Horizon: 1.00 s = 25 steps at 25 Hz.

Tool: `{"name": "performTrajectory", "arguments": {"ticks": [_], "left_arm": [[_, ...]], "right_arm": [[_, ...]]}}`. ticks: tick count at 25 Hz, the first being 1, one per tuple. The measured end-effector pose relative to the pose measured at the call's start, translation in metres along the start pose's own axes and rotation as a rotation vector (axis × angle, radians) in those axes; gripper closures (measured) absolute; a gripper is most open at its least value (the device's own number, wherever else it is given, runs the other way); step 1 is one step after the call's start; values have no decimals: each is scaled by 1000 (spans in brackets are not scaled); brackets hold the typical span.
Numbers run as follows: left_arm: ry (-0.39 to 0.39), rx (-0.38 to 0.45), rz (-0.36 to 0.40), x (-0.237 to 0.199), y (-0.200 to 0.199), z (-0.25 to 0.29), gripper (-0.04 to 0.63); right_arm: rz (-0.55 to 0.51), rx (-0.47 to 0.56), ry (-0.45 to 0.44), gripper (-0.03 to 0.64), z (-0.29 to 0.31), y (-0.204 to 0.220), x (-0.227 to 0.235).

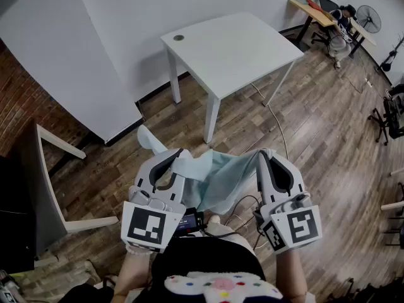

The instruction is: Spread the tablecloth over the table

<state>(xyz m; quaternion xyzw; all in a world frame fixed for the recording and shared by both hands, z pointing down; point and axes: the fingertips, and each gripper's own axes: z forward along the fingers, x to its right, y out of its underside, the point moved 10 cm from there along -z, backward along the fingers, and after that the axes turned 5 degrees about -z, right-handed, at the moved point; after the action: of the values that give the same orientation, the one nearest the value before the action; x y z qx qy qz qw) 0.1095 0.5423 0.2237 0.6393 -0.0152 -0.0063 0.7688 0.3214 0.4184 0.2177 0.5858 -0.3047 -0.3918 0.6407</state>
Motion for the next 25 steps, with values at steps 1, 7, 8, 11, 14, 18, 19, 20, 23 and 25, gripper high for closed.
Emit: {"name": "performTrajectory", "arguments": {"ticks": [1,7,8,11,14,18,19,20,23,25], "left_arm": [[0,0,1,-1,-1,1,580],[-7,0,10,0,-3,4,580],[-9,0,12,0,-4,4,580],[-17,-1,18,1,-5,5,580],[-30,-2,48,5,-8,6,580],[-49,13,49,13,-16,7,580],[-57,18,39,15,-18,7,580],[-65,23,31,16,-20,7,580],[-87,36,32,20,-26,8,580],[-95,46,37,25,-29,8,580]], "right_arm": [[0,0,0,581,1,-1,0],[2,0,-5,581,3,0,4],[1,0,-7,581,3,0,4],[-3,0,-14,581,4,0,5],[21,10,-24,581,4,1,9],[69,42,-43,581,2,-4,20],[68,49,-46,581,1,-5,22],[65,55,-51,581,0,-7,25],[59,73,-70,581,-3,-11,30],[60,90,-79,581,-5,-13,34]]}}
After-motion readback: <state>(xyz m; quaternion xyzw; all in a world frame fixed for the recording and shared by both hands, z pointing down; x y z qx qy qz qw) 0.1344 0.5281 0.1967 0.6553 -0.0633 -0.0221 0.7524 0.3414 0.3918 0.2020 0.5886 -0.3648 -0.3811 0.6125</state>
